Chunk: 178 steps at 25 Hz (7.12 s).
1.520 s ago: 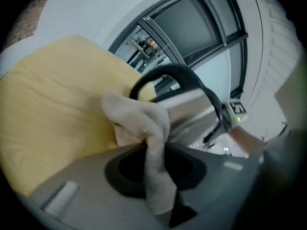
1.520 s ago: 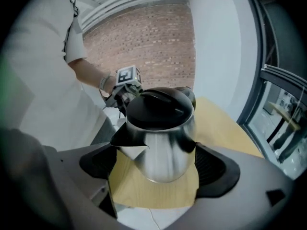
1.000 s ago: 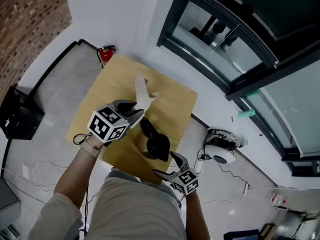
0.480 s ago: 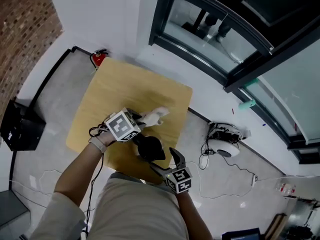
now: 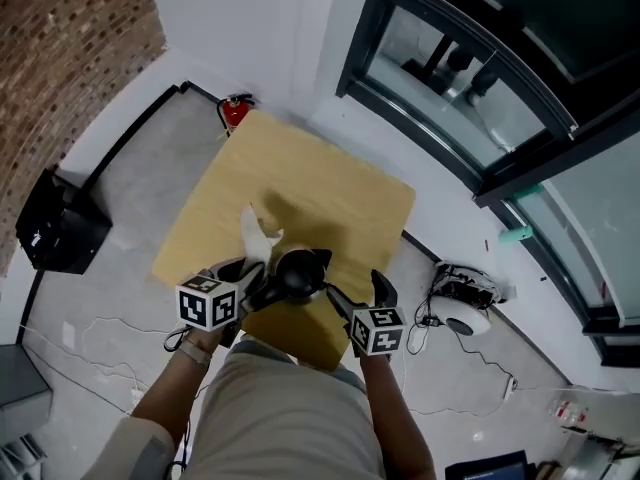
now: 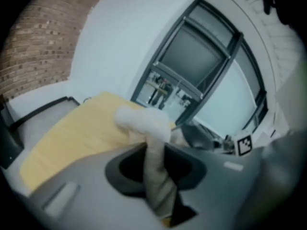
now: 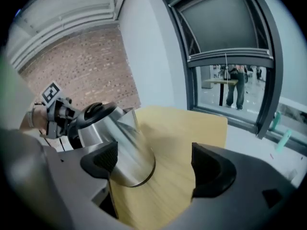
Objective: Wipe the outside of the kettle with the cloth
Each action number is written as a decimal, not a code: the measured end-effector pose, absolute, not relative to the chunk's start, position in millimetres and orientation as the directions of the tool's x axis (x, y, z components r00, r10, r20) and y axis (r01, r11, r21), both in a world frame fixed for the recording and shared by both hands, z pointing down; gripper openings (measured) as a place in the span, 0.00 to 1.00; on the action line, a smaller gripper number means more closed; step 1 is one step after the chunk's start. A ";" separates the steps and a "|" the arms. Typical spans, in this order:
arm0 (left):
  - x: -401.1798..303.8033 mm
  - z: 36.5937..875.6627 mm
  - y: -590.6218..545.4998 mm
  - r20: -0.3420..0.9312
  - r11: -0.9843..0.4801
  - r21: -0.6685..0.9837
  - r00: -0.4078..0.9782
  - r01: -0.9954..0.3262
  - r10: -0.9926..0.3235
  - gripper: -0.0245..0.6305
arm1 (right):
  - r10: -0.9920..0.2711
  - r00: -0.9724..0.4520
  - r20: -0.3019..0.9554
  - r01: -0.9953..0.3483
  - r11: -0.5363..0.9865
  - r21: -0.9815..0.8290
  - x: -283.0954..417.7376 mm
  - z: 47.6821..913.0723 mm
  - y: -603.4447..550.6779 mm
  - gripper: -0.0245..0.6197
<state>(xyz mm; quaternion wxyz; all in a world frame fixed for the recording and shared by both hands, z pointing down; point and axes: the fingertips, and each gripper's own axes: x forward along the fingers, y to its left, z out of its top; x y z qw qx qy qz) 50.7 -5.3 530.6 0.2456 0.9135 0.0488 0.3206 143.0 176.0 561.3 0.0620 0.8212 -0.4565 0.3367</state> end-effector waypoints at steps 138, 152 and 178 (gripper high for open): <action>61.5 414.9 120.4 0.151 -0.436 0.854 0.669 0.282 0.728 0.21 | -0.976 0.100 -0.194 -0.374 0.144 -0.916 143.2 451.0 143.5 0.22; -33.8 438.3 67.2 0.148 -0.384 0.923 0.938 -0.018 0.313 0.02 | -0.853 0.085 0.515 -0.671 -0.431 -0.603 161.4 637.0 152.7 0.21; 41.1 416.1 47.4 0.060 -0.598 0.787 0.945 0.153 0.321 0.03 | -0.967 0.246 -0.064 -0.870 -0.192 -0.454 130.3 397.8 159.1 0.51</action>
